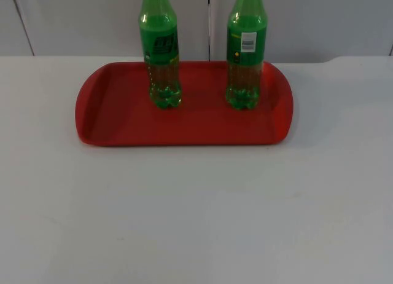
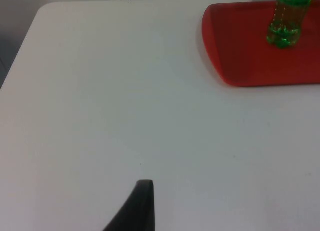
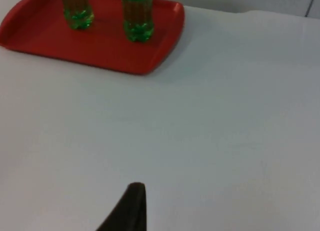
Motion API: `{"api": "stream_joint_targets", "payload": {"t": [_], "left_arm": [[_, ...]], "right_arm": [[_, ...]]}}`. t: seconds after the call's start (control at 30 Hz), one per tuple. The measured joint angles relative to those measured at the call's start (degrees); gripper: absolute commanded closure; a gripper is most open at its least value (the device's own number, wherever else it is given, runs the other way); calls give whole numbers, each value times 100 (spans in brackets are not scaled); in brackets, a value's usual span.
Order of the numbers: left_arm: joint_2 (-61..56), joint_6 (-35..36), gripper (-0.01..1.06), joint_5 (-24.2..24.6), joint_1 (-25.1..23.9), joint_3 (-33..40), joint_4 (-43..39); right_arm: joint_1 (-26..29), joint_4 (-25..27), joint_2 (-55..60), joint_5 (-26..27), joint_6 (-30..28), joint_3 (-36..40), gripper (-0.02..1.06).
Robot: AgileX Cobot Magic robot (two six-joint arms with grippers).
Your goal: Place the bottle upright on the tray.
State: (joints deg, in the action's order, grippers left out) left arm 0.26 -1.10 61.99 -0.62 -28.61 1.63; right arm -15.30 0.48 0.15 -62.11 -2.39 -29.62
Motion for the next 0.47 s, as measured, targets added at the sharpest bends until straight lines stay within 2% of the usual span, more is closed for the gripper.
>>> {"api": "stream_joint_targets", "payload": {"t": [0.47], "left_arm": [[0, 0, 0, 0, 0, 0, 0]], "right_arm": [[1417, 0, 0, 0, 0, 0, -1]]}}
